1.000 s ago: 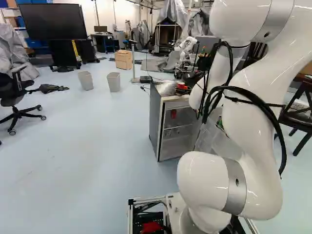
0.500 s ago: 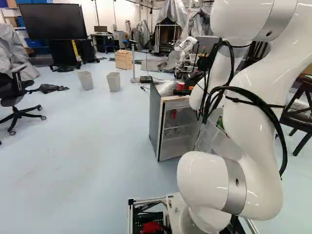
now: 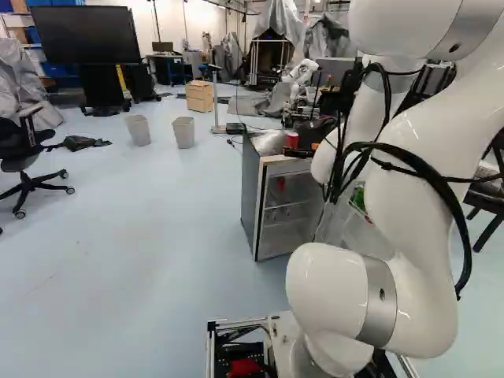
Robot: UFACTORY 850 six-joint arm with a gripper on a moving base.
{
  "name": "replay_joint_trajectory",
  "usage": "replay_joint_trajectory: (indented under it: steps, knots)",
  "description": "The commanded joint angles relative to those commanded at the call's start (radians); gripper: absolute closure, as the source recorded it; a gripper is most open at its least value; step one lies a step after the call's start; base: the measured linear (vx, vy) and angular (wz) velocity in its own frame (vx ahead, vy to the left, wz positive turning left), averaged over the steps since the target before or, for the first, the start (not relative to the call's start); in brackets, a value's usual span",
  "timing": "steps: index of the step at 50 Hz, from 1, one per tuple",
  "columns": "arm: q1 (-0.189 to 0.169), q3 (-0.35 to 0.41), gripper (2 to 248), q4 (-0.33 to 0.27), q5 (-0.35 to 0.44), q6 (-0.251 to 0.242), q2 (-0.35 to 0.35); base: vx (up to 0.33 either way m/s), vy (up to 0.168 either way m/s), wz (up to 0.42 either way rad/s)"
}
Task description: Grab a drink from the fridge
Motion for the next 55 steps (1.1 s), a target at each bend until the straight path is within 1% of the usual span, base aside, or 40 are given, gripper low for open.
replay_joint_trajectory:
  steps: [14,22,37,55]
  knots:
    - [-0.049,0.046,3,0.000,-0.002,0.000,0.070,0.000,0.000,0.000]
    - [-0.080,0.062,3,0.000,-0.021,0.000,0.105,0.000,0.000,0.000]
    - [-0.135,0.072,3,0.004,-0.113,0.000,0.151,0.000,0.000,0.000]
    - [-0.198,0.067,3,0.040,-0.227,0.000,0.192,0.000,0.000,0.000]
